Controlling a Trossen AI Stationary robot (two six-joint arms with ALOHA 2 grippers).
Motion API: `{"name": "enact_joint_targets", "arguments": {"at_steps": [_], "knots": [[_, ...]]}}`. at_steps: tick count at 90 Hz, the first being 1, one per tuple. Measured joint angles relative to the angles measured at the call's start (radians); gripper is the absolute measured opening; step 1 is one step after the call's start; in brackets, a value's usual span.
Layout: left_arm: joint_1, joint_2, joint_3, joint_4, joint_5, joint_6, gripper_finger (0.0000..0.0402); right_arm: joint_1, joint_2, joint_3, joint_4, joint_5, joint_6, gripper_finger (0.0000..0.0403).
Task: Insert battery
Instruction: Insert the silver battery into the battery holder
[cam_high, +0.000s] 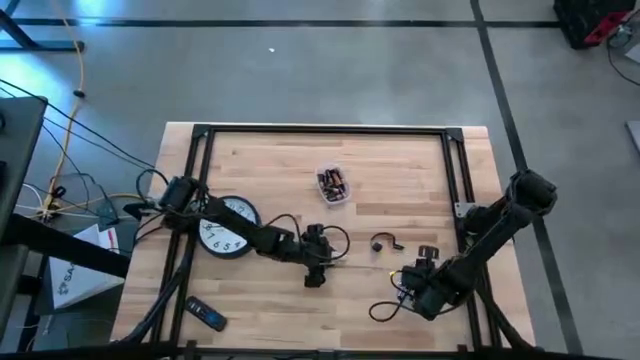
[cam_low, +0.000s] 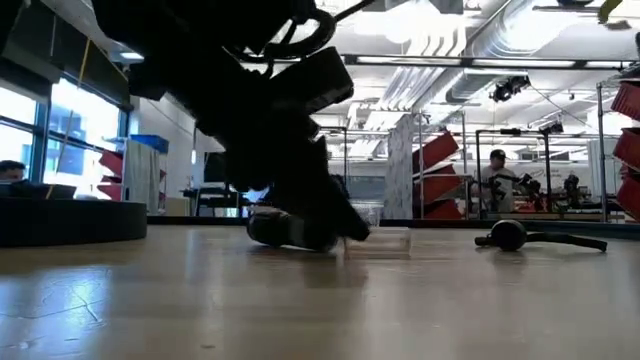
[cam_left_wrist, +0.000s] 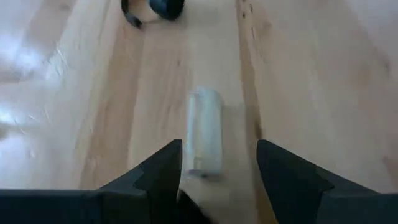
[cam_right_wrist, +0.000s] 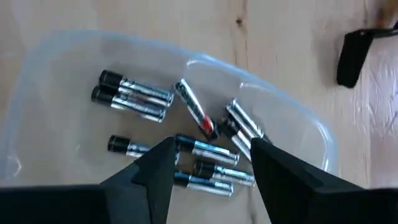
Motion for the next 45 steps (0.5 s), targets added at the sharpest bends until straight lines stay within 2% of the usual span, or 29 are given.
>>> {"name": "enact_joint_targets", "arguments": {"at_steps": [11,27,45], "knots": [[-0.020,0.000,0.000,-0.036,-0.001,-0.031,0.0188,-0.027,0.002,0.000,0.037,-0.010,-0.074,0.0176],[-0.046,-0.007,0.000,-0.071,-0.027,-0.078,0.0188,-0.051,0.002,0.000,0.044,-0.077,-0.174,0.0173],[-0.053,-0.026,0.000,-0.076,-0.077,-0.089,0.0188,-0.059,0.002,0.000,0.053,-0.113,-0.265,0.0135]]}}
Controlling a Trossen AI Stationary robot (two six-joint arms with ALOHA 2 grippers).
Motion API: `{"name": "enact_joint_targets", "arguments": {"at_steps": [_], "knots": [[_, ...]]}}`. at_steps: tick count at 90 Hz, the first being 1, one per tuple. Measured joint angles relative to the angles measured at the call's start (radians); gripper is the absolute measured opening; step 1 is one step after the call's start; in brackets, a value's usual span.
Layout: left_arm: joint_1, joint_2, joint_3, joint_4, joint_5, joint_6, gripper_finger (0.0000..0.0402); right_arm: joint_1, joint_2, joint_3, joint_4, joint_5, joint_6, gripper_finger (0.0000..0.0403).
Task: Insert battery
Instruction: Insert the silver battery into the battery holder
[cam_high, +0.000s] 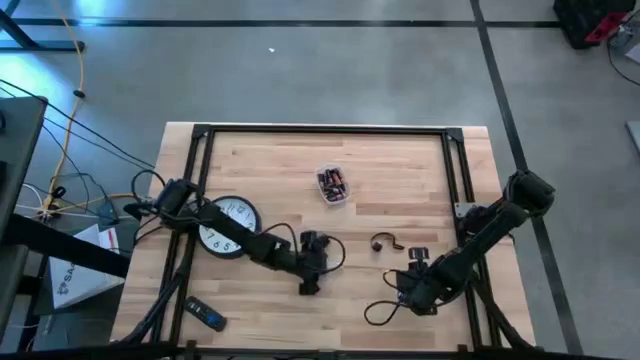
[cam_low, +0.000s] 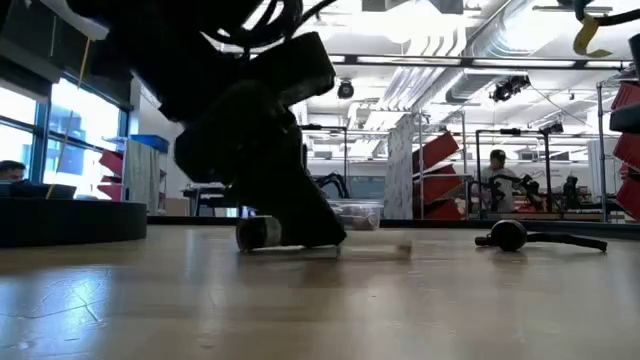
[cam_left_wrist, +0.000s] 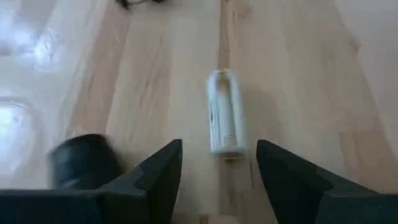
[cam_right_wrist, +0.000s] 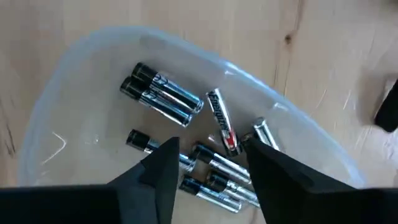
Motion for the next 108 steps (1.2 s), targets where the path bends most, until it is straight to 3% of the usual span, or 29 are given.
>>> {"name": "enact_joint_targets", "arguments": {"at_steps": [28,77,108], "knots": [[-0.004,-0.062,0.000,-0.018,-0.063,-0.002,0.0188,0.000,0.016,0.000,0.009,0.038,-0.077,0.0082],[-0.035,-0.077,0.000,-0.039,-0.105,-0.067,0.0188,0.000,0.088,0.003,-0.003,0.037,-0.082,0.0074],[-0.087,-0.077,0.000,0.043,-0.101,-0.078,0.0188,0.000,0.089,0.002,0.005,0.013,-0.072,0.0005]]}}
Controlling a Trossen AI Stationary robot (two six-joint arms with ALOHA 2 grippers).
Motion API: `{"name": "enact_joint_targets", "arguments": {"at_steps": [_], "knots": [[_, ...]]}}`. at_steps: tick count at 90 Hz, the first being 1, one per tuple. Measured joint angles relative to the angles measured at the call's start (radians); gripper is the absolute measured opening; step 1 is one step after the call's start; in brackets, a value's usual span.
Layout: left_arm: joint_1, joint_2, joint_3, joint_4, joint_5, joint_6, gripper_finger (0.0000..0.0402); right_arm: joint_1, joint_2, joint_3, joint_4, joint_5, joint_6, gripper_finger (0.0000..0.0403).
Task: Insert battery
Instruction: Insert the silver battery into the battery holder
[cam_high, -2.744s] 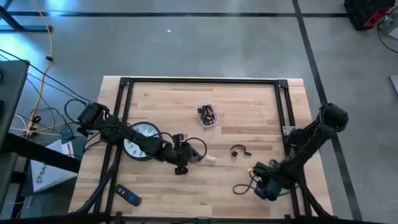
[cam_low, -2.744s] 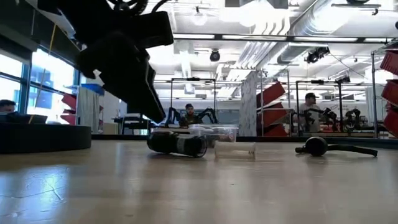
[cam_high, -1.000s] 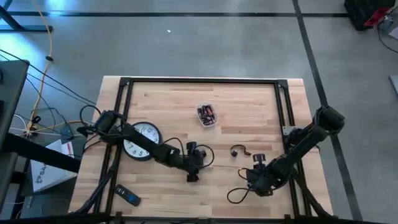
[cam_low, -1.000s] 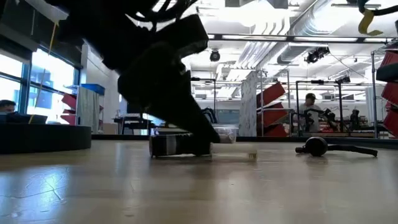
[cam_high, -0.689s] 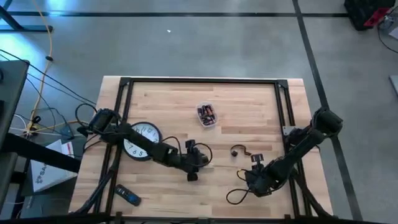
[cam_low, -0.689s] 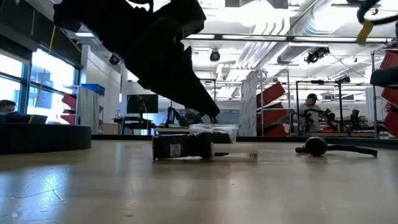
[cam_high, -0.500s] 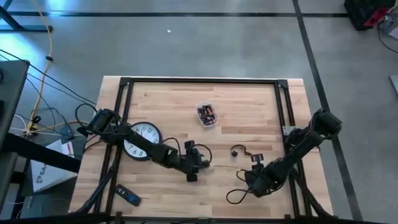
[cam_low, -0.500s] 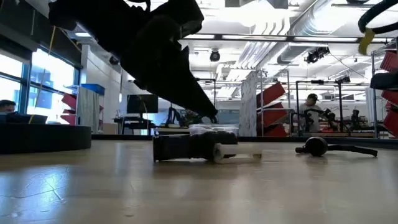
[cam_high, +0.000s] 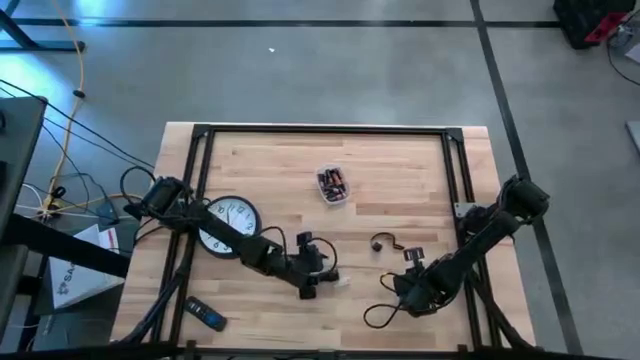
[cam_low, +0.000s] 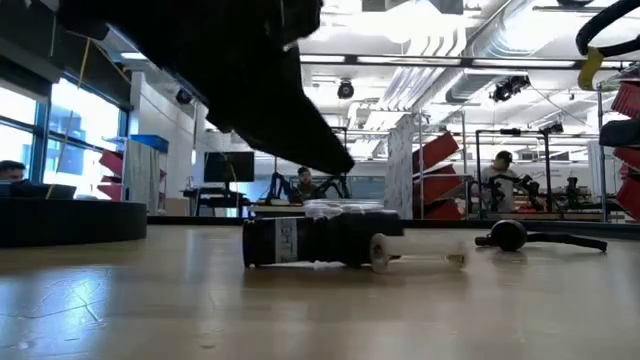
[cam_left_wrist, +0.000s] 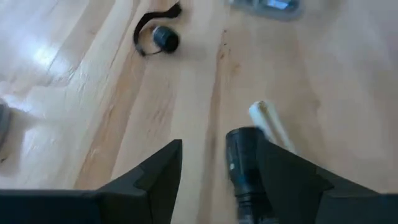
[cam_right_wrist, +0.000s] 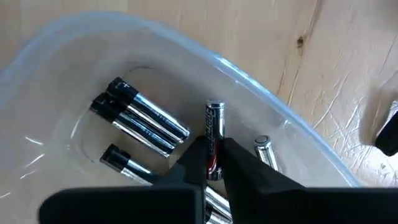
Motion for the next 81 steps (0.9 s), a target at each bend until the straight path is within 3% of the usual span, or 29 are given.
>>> {"name": "enact_joint_targets", "arguments": {"at_steps": [27,56,81], "knots": [[-0.055,0.061,0.000,0.035,0.017,-0.078,0.0188,0.000,0.001,-0.001,0.003,0.003,0.051,0.0002],[-0.023,0.152,0.000,0.026,-0.015,-0.182,0.0187,0.000,0.002,-0.002,0.004,0.003,0.066,0.0001],[0.016,0.152,0.001,-0.067,-0.193,-0.310,0.0128,0.000,0.002,-0.002,-0.010,0.010,0.085,0.0001]]}}
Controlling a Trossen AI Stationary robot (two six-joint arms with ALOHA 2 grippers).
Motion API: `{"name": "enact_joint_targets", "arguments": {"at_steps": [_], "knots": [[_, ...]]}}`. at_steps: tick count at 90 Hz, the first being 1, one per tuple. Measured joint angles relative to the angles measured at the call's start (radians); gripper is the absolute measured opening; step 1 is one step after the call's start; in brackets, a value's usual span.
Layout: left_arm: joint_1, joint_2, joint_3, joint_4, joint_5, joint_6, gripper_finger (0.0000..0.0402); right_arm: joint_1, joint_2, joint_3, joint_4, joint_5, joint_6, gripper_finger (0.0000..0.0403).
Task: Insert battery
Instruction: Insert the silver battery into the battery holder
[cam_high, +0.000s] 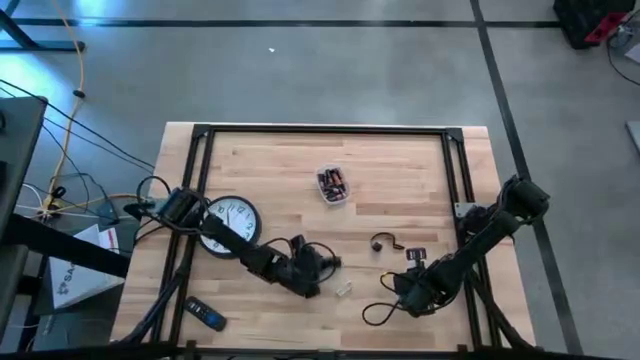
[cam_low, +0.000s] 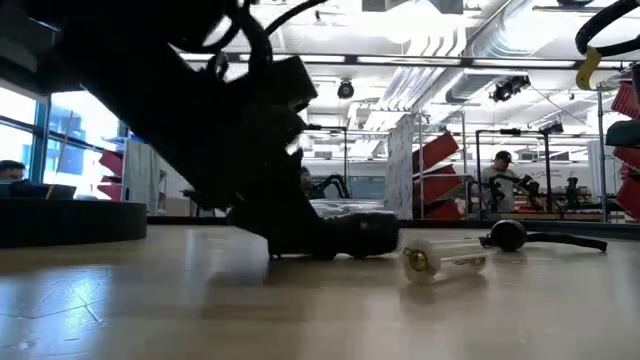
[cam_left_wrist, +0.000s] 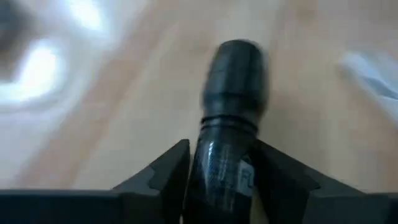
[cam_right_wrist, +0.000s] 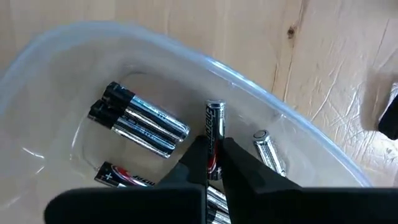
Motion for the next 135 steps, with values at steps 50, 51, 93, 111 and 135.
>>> {"name": "enact_joint_targets", "arguments": {"at_steps": [50,51,93,111,135], "knots": [[0.032,-0.001,-0.003,-0.777,-0.390,-1.278,0.0123,0.000,0.000,0.000,0.000,0.041,0.010,0.0000],[0.033,-0.001,-0.005,-0.779,-0.397,-1.290,0.0124,0.000,0.000,0.000,0.000,0.041,0.011,0.0000],[0.092,-0.003,0.000,-0.778,-0.414,-1.197,0.0132,0.000,0.000,0.000,0.004,0.041,0.026,0.0000],[0.096,-0.046,-0.002,-0.765,-0.433,-1.064,0.0133,0.000,-0.011,-0.002,0.002,0.040,0.024,0.0000],[0.081,-0.123,-0.005,-0.756,-0.452,-0.869,0.0133,0.000,-0.012,0.014,-0.034,0.028,0.016,0.0000]]}}
